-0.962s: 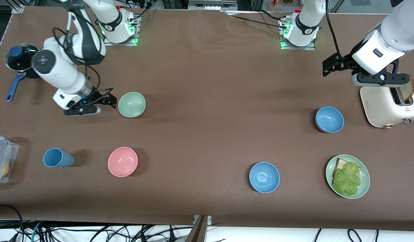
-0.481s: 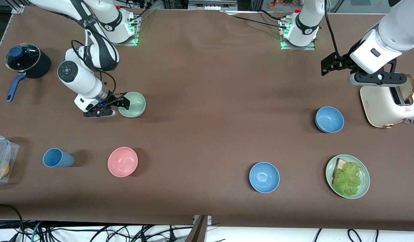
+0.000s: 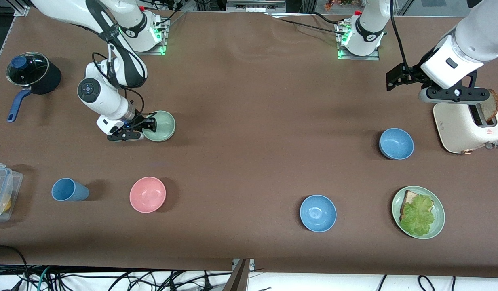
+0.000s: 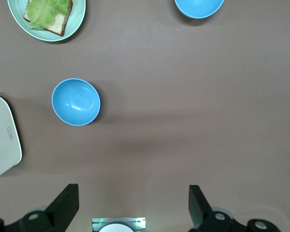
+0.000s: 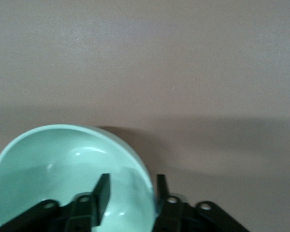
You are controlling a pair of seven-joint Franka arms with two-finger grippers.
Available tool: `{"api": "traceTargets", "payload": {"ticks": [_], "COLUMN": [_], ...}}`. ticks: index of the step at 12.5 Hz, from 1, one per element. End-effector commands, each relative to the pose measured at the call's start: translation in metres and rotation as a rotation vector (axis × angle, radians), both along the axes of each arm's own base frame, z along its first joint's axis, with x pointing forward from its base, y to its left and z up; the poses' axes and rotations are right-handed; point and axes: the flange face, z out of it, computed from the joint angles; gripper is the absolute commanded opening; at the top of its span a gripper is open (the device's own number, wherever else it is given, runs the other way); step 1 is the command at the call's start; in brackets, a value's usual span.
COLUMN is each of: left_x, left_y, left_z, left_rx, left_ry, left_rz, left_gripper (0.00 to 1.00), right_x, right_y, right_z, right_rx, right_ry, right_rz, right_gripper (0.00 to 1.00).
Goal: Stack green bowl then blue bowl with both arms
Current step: 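Slide the pale green bowl with the right gripper toward the table center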
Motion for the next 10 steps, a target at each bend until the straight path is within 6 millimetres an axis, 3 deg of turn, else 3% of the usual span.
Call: {"api": "traceTargets", "payload": {"ticks": [1, 4, 7, 8, 10], "left_x": [-0.002, -0.002, -0.002, -0.002, -0.002], "left_y": [0.0, -0.002, 0.001, 0.0, -0.001], "left_z": [0.007, 0.007, 0.007, 0.007, 0.008], "left_rx": [-0.009, -0.009, -0.009, -0.009, -0.01], "left_ry": [-0.002, -0.003, -0.002, -0.003, -0.005], "left_rz": [-0.02, -0.022, -0.017, -0.019, -0.02], "left_gripper": [1.0, 1.0, 1.0, 1.0, 1.0], "right_x": [-0.005, 0.002, 0.028, 0.042, 0.063], "right_y": [-0.001, 0.002, 0.064, 0.099, 0.174], "right_z": [0.001, 0.014, 0.054, 0.072, 0.083], "right_rx": [-0.001, -0.004, 0.031, 0.046, 0.1], "right_ry": [-0.007, -0.038, -0.053, -0.057, -0.06], "right_rz": [-0.033, 0.0, 0.072, 0.083, 0.04], "right_gripper": [0.0, 0.0, 0.0, 0.0, 0.0]}}
